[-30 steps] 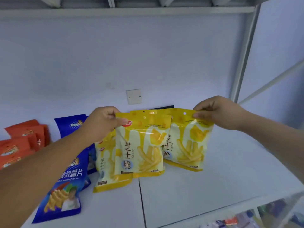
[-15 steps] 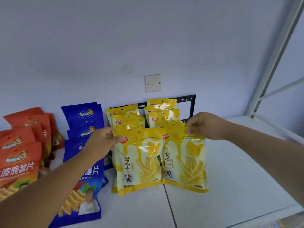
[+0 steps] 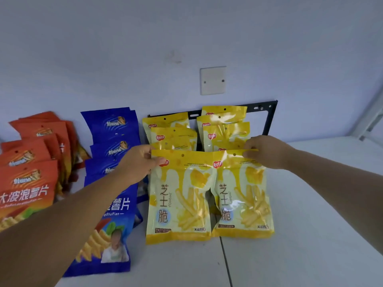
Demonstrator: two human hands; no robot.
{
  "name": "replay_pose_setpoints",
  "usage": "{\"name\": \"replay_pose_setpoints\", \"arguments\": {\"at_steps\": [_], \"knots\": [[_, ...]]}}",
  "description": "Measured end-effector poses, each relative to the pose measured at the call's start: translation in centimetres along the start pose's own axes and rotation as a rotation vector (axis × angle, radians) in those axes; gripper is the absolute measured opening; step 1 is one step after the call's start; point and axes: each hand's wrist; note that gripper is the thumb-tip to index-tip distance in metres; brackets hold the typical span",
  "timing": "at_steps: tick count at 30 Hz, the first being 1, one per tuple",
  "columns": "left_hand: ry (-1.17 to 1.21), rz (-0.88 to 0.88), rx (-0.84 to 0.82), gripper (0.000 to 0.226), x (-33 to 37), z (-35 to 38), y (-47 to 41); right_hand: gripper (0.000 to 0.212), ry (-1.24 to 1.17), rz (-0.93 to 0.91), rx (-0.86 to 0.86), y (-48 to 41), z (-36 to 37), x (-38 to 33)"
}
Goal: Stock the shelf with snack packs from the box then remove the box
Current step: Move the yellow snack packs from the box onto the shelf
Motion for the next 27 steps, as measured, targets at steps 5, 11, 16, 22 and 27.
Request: {"name": "replay_pose_setpoints", "arguments": {"at_steps": [5,11,16,22,27], "knots": [[-0.036,-0.014,0.012,0.010,-0.6,0.5,-0.5,0.019,-0.026,-0.011,-0.013,-0.5,0.7,0.7],[0.049,-0.064,0.057,0.017,-1.7,1.0,-0.6,0.016,-0.047,0.024,0.014,-0.7,0.9,0.7],[0.057,-0.117,0.069,0.023,-2.3,1.6,-0.7,0.017,-0.047,0.050,0.018,-0.1,1.2,0.2],[0.075,-0.129,0.109,0.032,-1.8,1.5,-0.2,0.016,-0.004,0.053,0.033,0.5,1.1,0.0],[0.006,-0.115,0.149,0.028,-1.8,1.2,0.5,0.018,0.030,0.074,0.037,0.9,1.1,0.0]]}}
Point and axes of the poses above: each hand's wrist, its own y-axis away from the middle knuckle, its own z-axis out of the palm, x = y × z, and after that the axes turned 2 degrees about x, right-handed
